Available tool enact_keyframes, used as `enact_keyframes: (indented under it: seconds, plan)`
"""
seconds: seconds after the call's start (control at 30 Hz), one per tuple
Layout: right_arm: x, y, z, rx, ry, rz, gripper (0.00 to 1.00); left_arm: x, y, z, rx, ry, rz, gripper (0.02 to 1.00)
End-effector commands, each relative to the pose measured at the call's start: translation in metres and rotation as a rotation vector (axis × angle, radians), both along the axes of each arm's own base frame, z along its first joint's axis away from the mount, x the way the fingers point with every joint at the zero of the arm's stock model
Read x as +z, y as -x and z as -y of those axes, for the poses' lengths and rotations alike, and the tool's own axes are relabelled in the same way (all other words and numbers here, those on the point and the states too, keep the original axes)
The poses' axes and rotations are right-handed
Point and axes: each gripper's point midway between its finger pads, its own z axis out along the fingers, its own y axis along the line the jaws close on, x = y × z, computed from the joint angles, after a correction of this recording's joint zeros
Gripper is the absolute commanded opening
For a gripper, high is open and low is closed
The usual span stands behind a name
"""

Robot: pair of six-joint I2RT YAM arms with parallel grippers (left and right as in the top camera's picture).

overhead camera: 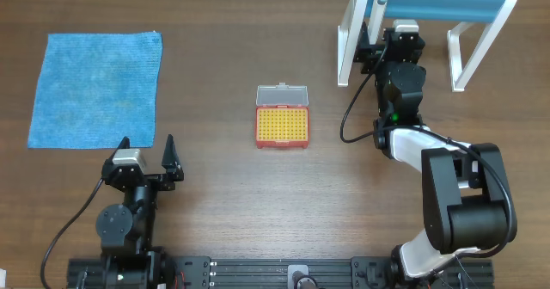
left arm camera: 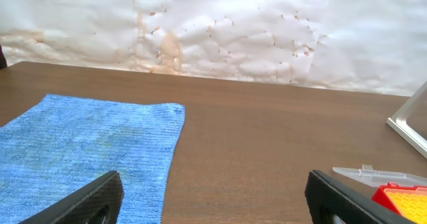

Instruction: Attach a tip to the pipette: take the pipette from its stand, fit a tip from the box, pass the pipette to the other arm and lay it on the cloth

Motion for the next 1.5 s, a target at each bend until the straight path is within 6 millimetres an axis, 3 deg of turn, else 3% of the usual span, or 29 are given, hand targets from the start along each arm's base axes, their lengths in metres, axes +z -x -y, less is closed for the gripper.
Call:
enact_keyframes:
  seconds: [0.03, 0.37, 0.47, 0.5, 0.53, 0.57, 0.93, 1.17, 1.3, 1.5]
  plan:
    - [0.007, -0.008, 0.003, -0.019, 0.013, 0.021, 0.866, -0.001, 0.000, -0.001, 0.004, -0.013, -0.003, 0.882]
    - [0.005, -0.012, 0.005, -0.032, 0.017, 0.020, 0.860, -0.001, 0.000, -0.001, 0.004, -0.013, -0.003, 0.882]
    - [0.004, -0.012, 0.004, -0.030, 0.017, 0.019, 0.781, -0.001, 0.000, -0.001, 0.004, -0.013, -0.003, 0.882]
    - [0.005, -0.012, 0.004, -0.030, 0.016, 0.020, 0.400, -0.001, 0.000, -0.001, 0.004, -0.013, -0.003, 0.882]
    - [0.005, -0.012, 0.004, -0.030, 0.016, 0.020, 0.139, -0.001, 0.000, -0.001, 0.004, -0.013, -0.003, 0.882]
    - [0.004, -0.012, 0.004, -0.030, 0.016, 0.019, 0.086, -0.001, 0.000, -0.001, 0.004, -0.013, -0.003, 0.882]
    - [0.026, -0.010, 0.004, -0.031, 0.010, 0.084, 0.082, -0.001, 0.000, -0.001, 0.004, -0.013, -0.003, 0.882]
    - [0.024, -0.007, 0.004, -0.029, 0.014, 0.046, 0.082, -0.001, 0.000, -0.001, 0.004, -0.013, -0.003, 0.882]
    - [0.028, 0.002, -0.010, 0.000, 0.013, 0.050, 0.082, -0.001, 0.000, -0.001, 0.004, -0.013, -0.003, 0.882]
    - [0.044, 0.008, -0.015, 0.012, 0.009, 0.079, 0.082, -0.001, 0.000, -0.001, 0.004, -0.013, -0.003, 0.882]
